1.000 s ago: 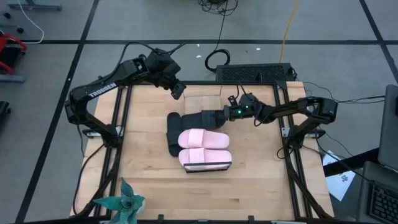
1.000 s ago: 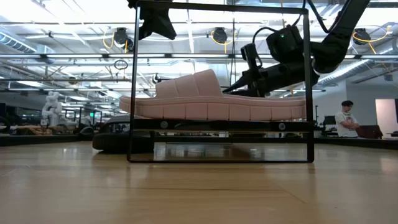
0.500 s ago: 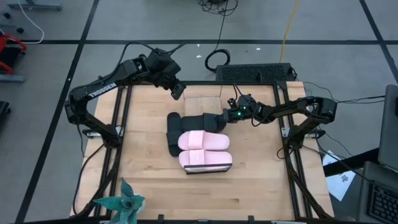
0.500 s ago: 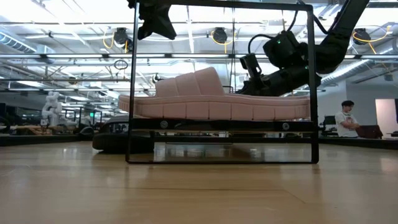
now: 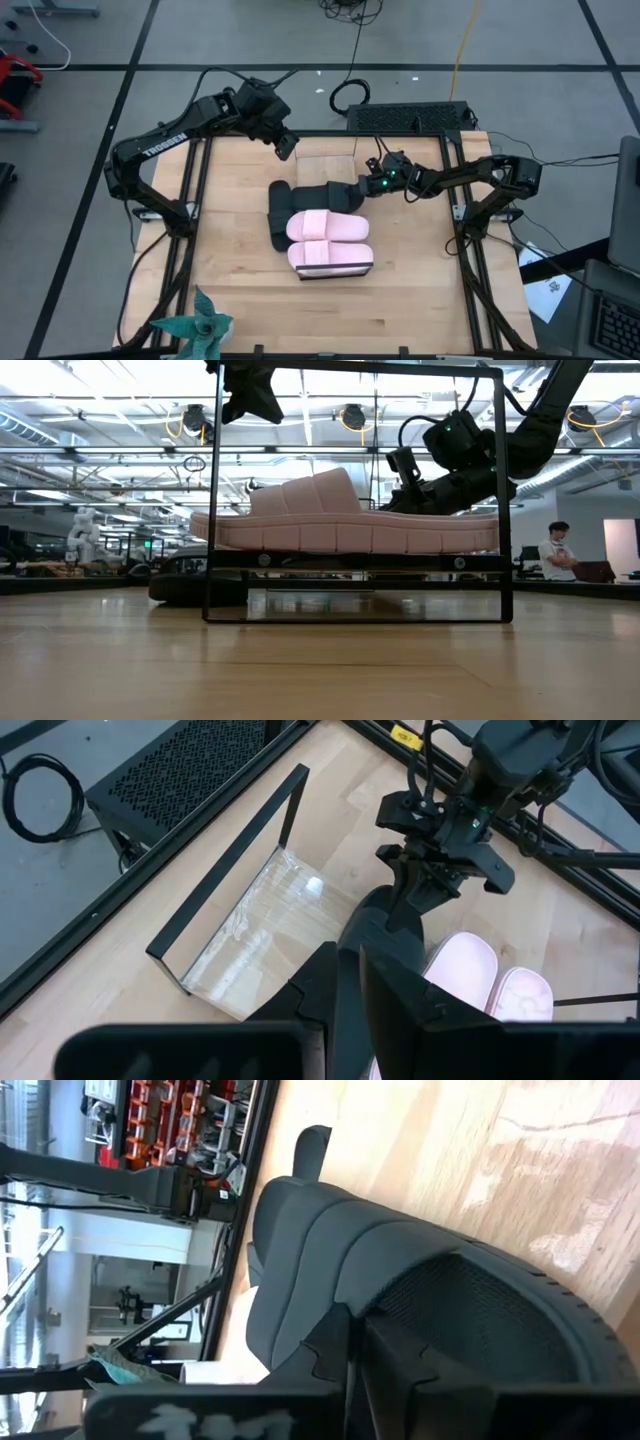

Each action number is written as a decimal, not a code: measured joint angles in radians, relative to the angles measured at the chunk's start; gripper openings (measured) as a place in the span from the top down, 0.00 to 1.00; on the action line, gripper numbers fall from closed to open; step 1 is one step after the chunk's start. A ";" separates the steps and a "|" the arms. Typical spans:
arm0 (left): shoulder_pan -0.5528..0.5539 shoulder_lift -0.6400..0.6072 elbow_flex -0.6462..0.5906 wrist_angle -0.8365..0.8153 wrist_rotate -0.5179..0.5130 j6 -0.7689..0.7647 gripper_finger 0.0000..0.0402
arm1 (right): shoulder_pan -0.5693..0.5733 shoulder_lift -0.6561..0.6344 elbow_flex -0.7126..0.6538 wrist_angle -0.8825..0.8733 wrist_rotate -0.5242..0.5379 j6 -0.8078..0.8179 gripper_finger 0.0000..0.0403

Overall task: Pick and place slides into the shelf
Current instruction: Put the left black slipper on the shelf, then put the black slipper on the shelf

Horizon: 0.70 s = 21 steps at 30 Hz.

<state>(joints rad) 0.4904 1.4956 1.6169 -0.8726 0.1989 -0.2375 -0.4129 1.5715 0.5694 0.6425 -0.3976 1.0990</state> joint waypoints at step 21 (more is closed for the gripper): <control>0.000 0.000 0.000 0.000 0.000 0.012 0.88 | -0.094 0.000 -0.001 -0.024 -0.136 -0.004 0.77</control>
<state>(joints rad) 0.4904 1.4956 1.6169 -0.8726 0.1993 -0.2252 -0.5067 1.5715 0.5682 0.6182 -0.5334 1.0946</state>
